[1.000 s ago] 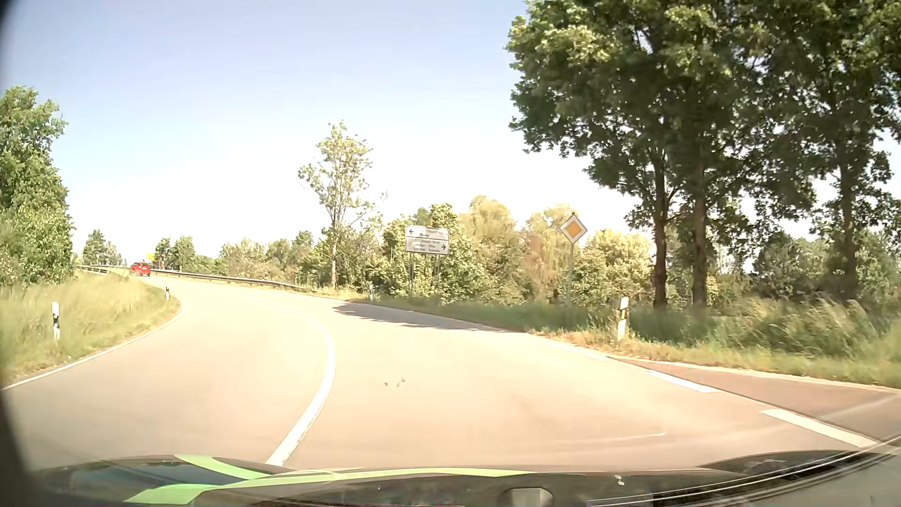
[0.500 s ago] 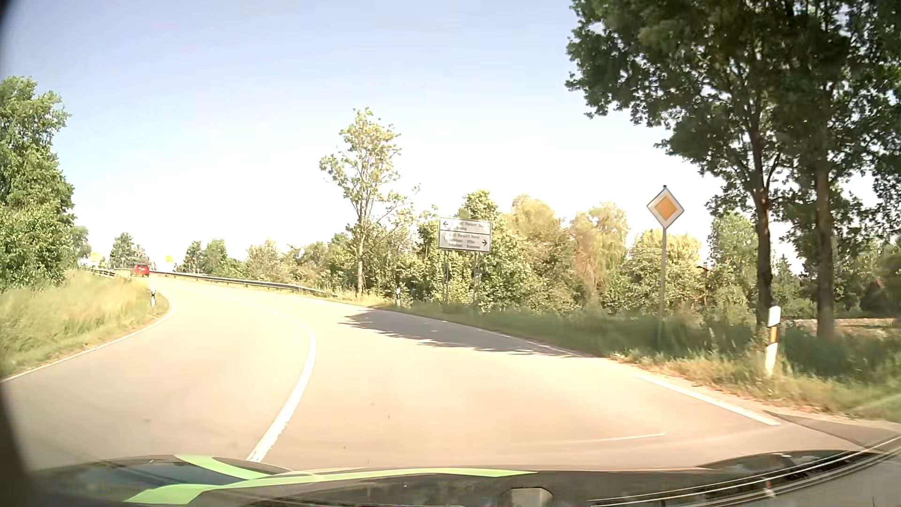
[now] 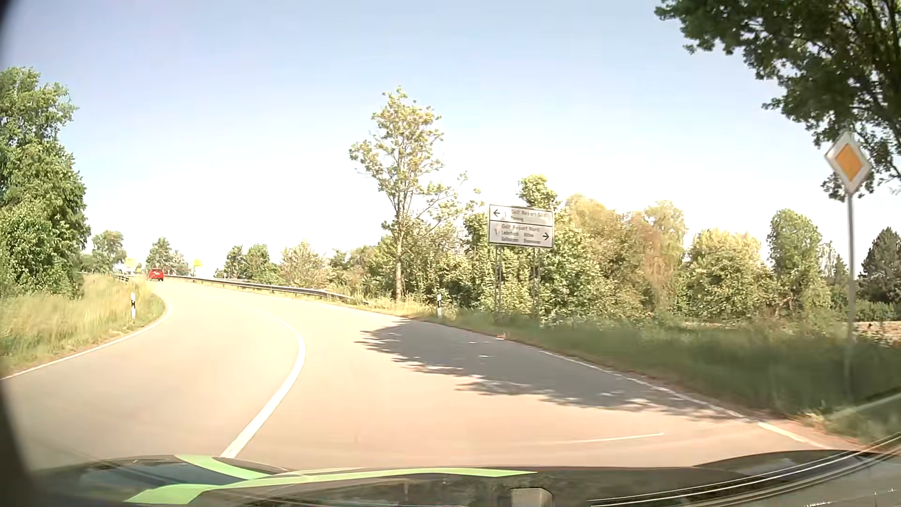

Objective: Follow the waypoints while adhering to traffic rules and regulations

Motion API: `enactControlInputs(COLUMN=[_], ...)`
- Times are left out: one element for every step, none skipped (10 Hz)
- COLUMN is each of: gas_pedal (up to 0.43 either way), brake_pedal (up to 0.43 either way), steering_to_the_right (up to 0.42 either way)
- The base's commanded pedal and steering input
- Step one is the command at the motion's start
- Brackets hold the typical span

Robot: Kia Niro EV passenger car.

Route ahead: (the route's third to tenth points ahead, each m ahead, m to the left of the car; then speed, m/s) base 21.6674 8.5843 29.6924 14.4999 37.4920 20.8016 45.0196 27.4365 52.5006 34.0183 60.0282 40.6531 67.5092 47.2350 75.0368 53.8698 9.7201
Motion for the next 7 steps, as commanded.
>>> enactControlInputs(gas_pedal=[0.209,0.209,0.209,0.209,0.209,0.209,0.209], brake_pedal=[0.0,0.0,0.0,0.0,0.0,0.0,0.0], steering_to_the_right=[-0.099,-0.102,-0.106,-0.11,-0.113,-0.115,-0.117])
